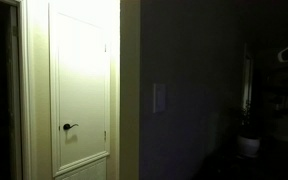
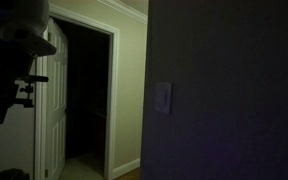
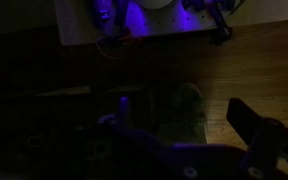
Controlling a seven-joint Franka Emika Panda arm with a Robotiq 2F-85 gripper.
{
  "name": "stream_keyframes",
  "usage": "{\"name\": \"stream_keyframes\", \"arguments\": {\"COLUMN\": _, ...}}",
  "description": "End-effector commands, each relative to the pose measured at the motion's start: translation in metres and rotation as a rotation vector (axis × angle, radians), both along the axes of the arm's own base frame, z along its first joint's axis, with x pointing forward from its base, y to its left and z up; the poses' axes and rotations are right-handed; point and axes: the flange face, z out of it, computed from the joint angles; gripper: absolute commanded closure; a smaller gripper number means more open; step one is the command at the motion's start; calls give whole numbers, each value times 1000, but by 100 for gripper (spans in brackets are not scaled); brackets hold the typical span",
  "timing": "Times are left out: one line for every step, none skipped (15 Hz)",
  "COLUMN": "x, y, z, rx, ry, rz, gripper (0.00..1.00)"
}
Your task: Close the switch on the wall
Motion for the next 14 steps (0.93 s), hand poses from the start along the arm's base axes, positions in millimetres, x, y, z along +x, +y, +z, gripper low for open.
{"name": "stream_keyframes", "arguments": {"x": 0, "y": 0, "z": 0, "rx": 0, "ry": 1, "rz": 0, "gripper": 0}}
{"name": "stream_keyframes", "arguments": {"x": 0, "y": 0, "z": 0, "rx": 0, "ry": 1, "rz": 0, "gripper": 0}}
{"name": "stream_keyframes", "arguments": {"x": 0, "y": 0, "z": 0, "rx": 0, "ry": 1, "rz": 0, "gripper": 0}}
{"name": "stream_keyframes", "arguments": {"x": 0, "y": 0, "z": 0, "rx": 0, "ry": 1, "rz": 0, "gripper": 0}}
{"name": "stream_keyframes", "arguments": {"x": 0, "y": 0, "z": 0, "rx": 0, "ry": 1, "rz": 0, "gripper": 0}}
{"name": "stream_keyframes", "arguments": {"x": 0, "y": 0, "z": 0, "rx": 0, "ry": 1, "rz": 0, "gripper": 0}}
{"name": "stream_keyframes", "arguments": {"x": 0, "y": 0, "z": 0, "rx": 0, "ry": 1, "rz": 0, "gripper": 0}}
{"name": "stream_keyframes", "arguments": {"x": 0, "y": 0, "z": 0, "rx": 0, "ry": 1, "rz": 0, "gripper": 0}}
{"name": "stream_keyframes", "arguments": {"x": 0, "y": 0, "z": 0, "rx": 0, "ry": 1, "rz": 0, "gripper": 0}}
{"name": "stream_keyframes", "arguments": {"x": 2, "y": 0, "z": -1, "rx": 1, "ry": 1, "rz": 1, "gripper": 0}}
{"name": "stream_keyframes", "arguments": {"x": 3, "y": 0, "z": -2, "rx": 1, "ry": 0, "rz": 1, "gripper": 0}}
{"name": "stream_keyframes", "arguments": {"x": 1, "y": 2, "z": -1, "rx": 6, "ry": 2, "rz": 4, "gripper": 0}}
{"name": "stream_keyframes", "arguments": {"x": 3, "y": 2, "z": -2, "rx": 9, "ry": 4, "rz": 7, "gripper": 0}}
{"name": "stream_keyframes", "arguments": {"x": 7, "y": 1, "z": -4, "rx": 11, "ry": 0, "rz": 9, "gripper": 0}}
